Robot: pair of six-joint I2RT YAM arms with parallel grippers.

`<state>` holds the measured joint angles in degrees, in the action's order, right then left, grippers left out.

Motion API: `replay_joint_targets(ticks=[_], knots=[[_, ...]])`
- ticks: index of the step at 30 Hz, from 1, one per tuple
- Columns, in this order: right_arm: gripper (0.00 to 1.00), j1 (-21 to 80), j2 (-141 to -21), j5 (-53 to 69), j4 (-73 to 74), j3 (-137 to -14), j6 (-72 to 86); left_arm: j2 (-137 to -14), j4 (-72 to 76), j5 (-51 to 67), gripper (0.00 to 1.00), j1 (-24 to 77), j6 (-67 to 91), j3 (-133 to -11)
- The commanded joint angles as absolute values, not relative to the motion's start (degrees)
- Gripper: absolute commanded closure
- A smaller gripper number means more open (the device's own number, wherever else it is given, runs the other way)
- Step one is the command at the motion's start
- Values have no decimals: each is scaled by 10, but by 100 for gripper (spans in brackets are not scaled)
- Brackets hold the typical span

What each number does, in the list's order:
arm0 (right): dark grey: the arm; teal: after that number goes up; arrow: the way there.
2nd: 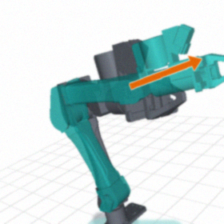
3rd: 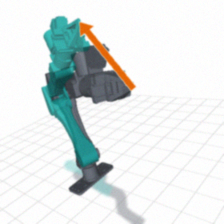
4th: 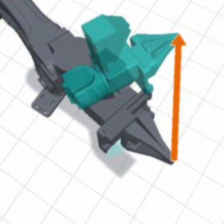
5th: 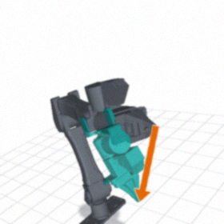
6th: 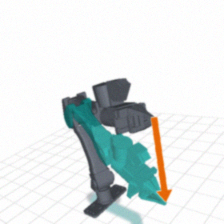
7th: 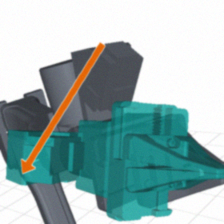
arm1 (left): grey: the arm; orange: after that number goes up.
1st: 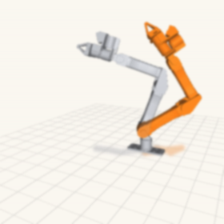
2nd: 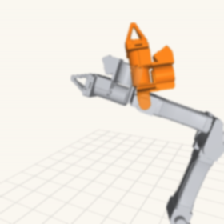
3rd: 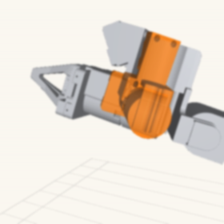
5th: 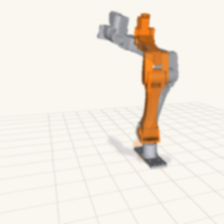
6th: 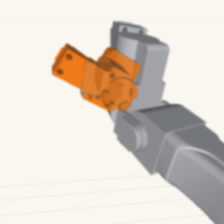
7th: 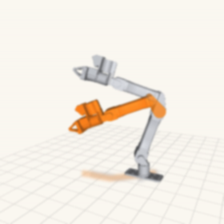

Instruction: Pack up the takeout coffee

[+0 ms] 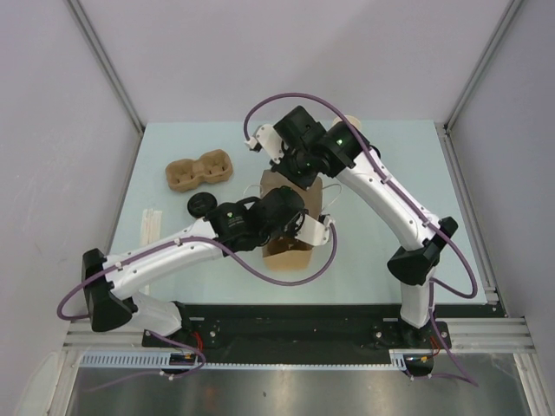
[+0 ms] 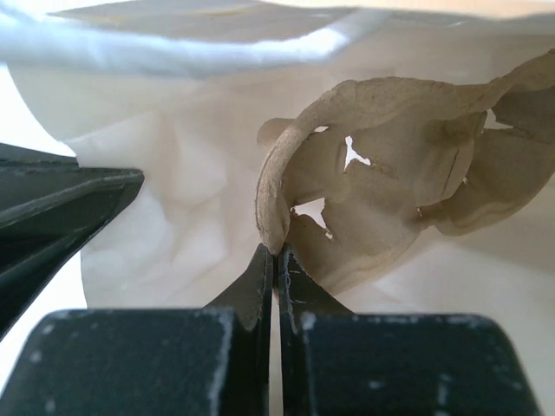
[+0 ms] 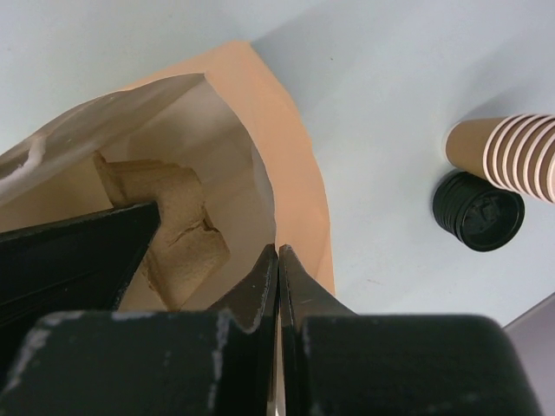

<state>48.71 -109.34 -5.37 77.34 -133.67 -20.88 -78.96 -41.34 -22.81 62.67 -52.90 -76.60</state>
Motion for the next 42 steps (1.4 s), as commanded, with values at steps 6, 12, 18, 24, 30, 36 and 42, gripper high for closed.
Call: replay_joint_targets(ticks=[6,12,18,24,30,36,42], knots=[[100,475,-1114,-40,792,-1378,-209,-818,-501,-165,100,614,-484,-856],[100,486,-1099,-27,802,-1368,-209,-836,-557,-144,100,613,-462,-906],[100,497,-1075,-27,809,-1349,-203,-846,-596,-127,100,614,-445,-946],[100,498,-1070,-25,811,-1333,-201,-848,-603,-127,100,614,-437,-944],[100,497,-1078,-25,809,-1335,-198,-845,-577,-147,100,611,-436,-902],[100,493,-1092,-22,807,-1341,-199,-851,-548,-155,100,594,-442,-882],[100,488,-1101,-17,806,-1352,-200,-858,-539,-140,97,577,-452,-880]])
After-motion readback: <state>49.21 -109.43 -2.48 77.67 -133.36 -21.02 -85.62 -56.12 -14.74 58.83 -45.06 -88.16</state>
